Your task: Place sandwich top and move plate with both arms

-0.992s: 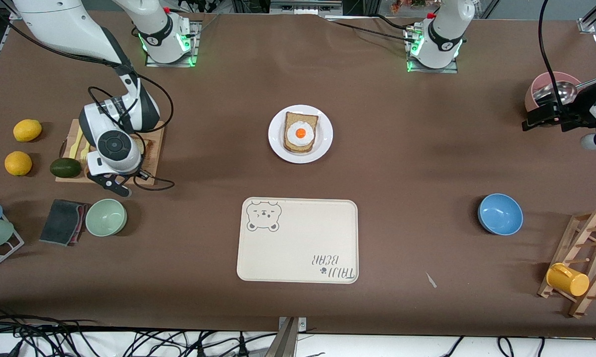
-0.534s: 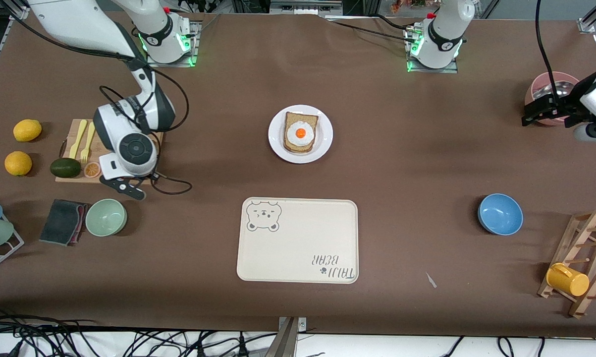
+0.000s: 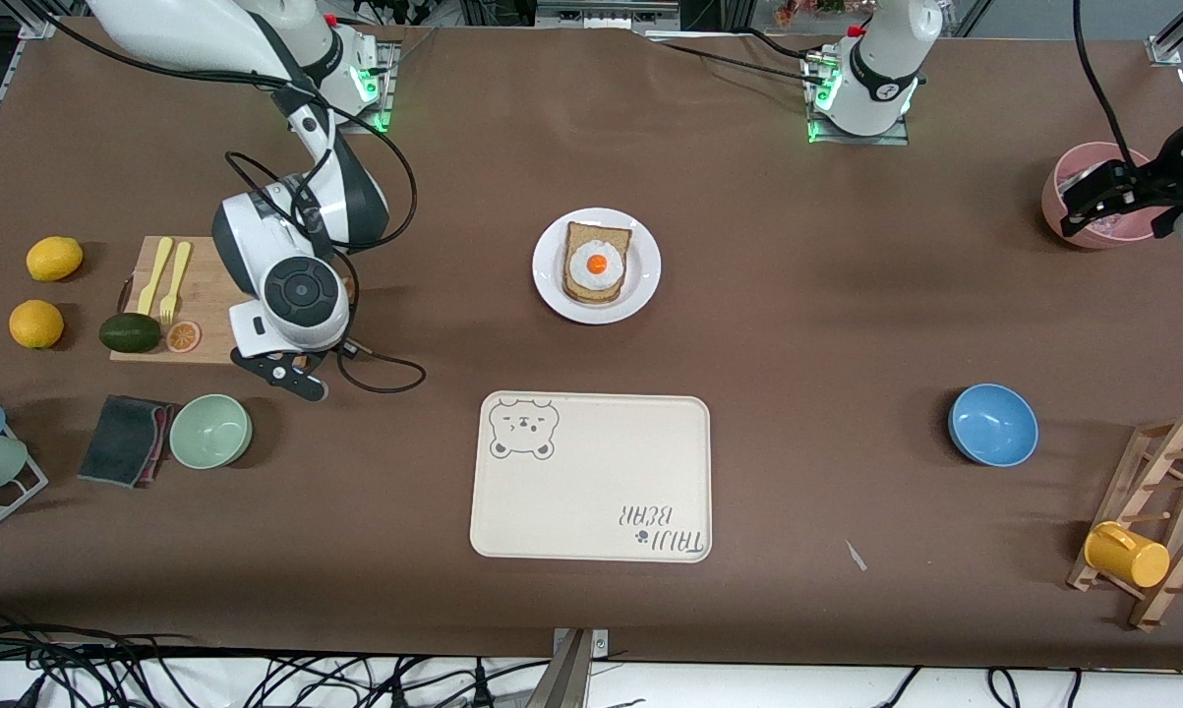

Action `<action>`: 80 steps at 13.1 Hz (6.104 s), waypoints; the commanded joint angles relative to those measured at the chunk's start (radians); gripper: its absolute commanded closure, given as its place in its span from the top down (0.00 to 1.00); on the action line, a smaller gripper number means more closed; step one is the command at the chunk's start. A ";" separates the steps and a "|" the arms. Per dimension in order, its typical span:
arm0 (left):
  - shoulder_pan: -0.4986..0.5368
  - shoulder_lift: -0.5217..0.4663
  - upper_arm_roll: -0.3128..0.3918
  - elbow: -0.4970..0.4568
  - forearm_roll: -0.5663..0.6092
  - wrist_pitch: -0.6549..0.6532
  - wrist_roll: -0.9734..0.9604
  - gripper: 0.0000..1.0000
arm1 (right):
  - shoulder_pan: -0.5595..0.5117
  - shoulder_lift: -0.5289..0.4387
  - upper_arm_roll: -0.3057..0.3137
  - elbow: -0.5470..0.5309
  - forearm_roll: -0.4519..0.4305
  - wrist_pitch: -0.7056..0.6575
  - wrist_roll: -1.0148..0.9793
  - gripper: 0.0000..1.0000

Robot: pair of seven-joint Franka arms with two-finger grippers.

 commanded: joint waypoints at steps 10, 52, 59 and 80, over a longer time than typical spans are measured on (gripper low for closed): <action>-0.012 -0.028 -0.025 0.002 -0.022 -0.043 0.002 1.00 | 0.379 0.177 -0.001 0.399 0.381 -0.192 0.311 0.00; 0.017 0.002 -0.036 0.019 -0.063 -0.083 -0.001 1.00 | 0.179 0.021 -0.356 0.522 0.361 -0.370 -0.676 1.00; 0.019 0.004 -0.036 0.021 -0.062 -0.082 0.001 1.00 | 0.106 -0.092 -0.572 0.510 0.507 -0.408 -1.029 1.00; 0.020 0.053 -0.039 0.031 -0.039 -0.095 -0.053 1.00 | -0.246 -0.443 -0.168 0.137 0.287 -0.270 -1.052 1.00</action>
